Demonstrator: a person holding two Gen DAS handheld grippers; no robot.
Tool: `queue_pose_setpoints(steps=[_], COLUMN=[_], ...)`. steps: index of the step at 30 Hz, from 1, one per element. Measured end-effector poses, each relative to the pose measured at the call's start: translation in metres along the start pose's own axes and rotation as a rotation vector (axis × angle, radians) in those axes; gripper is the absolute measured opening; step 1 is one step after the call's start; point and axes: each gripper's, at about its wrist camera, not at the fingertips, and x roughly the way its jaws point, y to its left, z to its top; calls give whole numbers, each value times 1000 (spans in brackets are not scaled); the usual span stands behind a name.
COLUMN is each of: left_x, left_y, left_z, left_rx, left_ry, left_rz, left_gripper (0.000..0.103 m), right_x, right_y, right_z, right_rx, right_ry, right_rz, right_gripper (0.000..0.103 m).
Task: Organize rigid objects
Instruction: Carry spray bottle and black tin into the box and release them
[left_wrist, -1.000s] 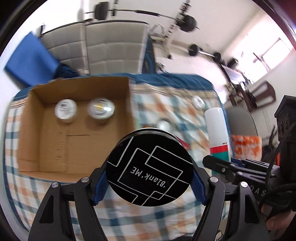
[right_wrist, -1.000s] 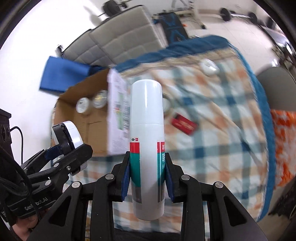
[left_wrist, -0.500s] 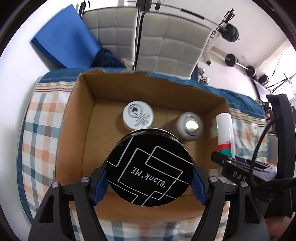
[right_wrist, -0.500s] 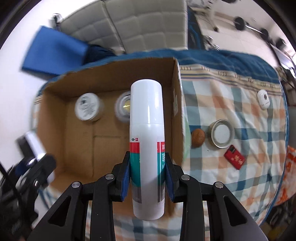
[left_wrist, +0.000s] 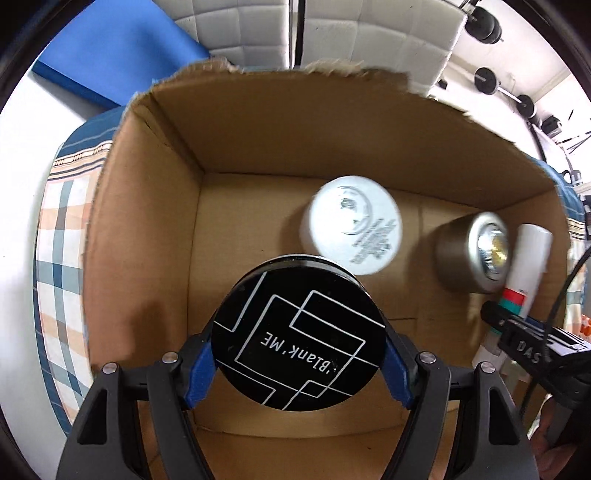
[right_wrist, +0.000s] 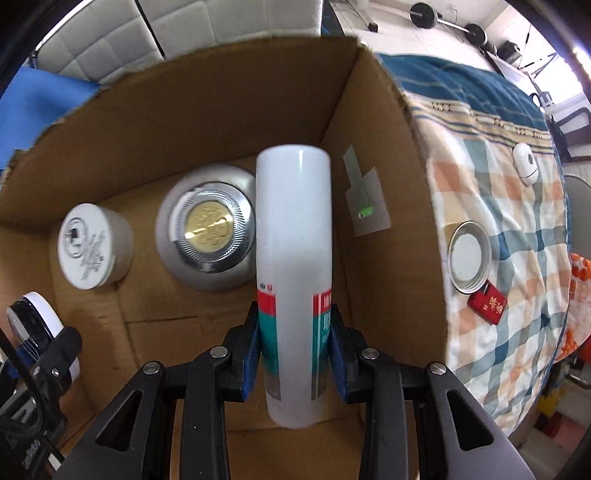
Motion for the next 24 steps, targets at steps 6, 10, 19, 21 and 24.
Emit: queue_pose_setpoints(steps=[6,10,19,21,24], left_x=[19,24,34,37,40], left_y=[5,2,-12,-14,-15], left_z=[11,14,13,12,11], left_rx=[-14,-7,32,39,43], left_ry=[33,37,48,54,74], left_rz=[16,28,37,35,35], left_gripper=[73,73,73,73,74], right_x=[18,22,39,44,46], right_y=[8,18,25,22,22], right_z=[15,27,44,45,47], right_rx=[-17,-73,-129,-131,-135], right_ry=[17,12,52,58,58], right_rz=[-6,-12,33,40,40], right_gripper=[35,35,35,35,36])
